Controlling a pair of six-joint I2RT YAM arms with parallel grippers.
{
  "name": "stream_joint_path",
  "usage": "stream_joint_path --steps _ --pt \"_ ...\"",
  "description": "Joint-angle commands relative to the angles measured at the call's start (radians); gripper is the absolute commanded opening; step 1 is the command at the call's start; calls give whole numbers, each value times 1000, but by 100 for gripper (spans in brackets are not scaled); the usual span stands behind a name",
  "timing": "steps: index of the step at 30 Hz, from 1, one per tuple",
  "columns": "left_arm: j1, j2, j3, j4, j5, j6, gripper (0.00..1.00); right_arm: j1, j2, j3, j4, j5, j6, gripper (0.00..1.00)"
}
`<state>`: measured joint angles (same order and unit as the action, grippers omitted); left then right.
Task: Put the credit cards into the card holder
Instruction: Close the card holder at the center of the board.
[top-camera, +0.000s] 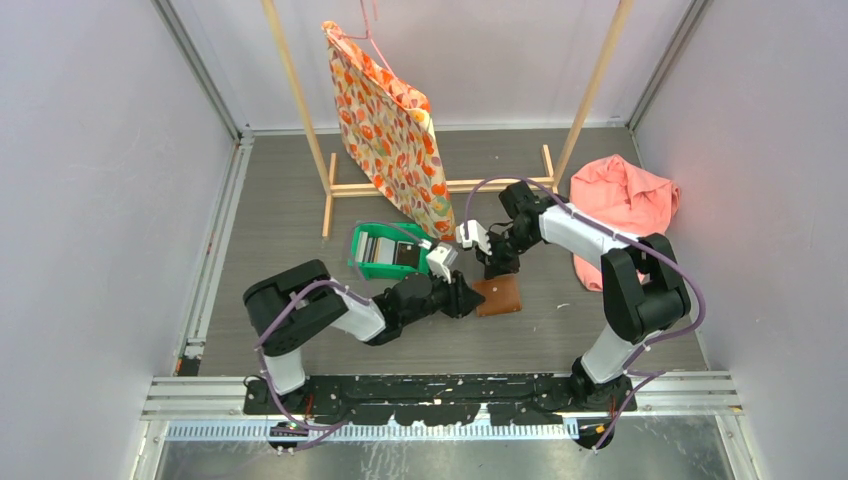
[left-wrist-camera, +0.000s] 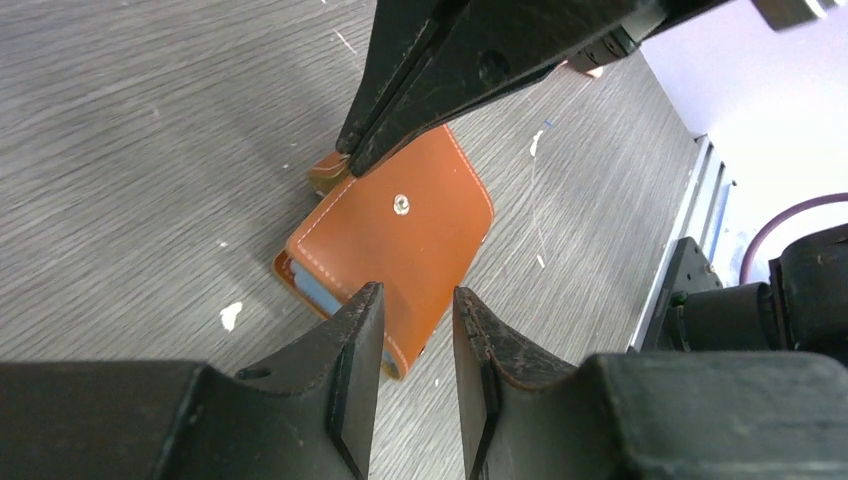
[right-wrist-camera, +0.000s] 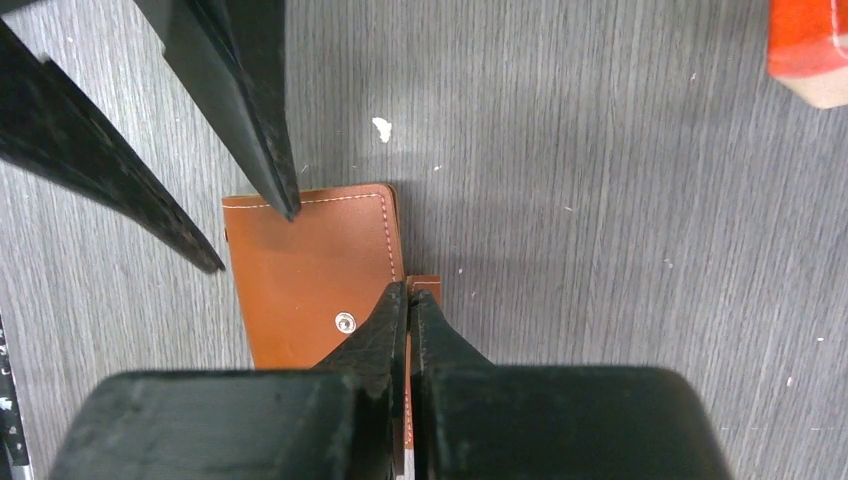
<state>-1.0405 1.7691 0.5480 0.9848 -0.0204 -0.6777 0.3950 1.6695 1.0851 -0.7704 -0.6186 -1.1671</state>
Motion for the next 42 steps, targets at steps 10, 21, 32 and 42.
stream_joint_path --steps 10,21,32,42 --pt "3 187 100 112 -72 -121 24 -16 9 51 -76 -68 -26 1" --pt "32 225 113 -140 -186 -240 5 -62 29 70 -207 -131 -118 1" --pt "36 234 132 -193 -186 -256 2 -73 48 52 -228 -80 -136 1" --pt "37 237 138 -190 -175 -257 1 -66 43 34 -223 -36 -139 1"
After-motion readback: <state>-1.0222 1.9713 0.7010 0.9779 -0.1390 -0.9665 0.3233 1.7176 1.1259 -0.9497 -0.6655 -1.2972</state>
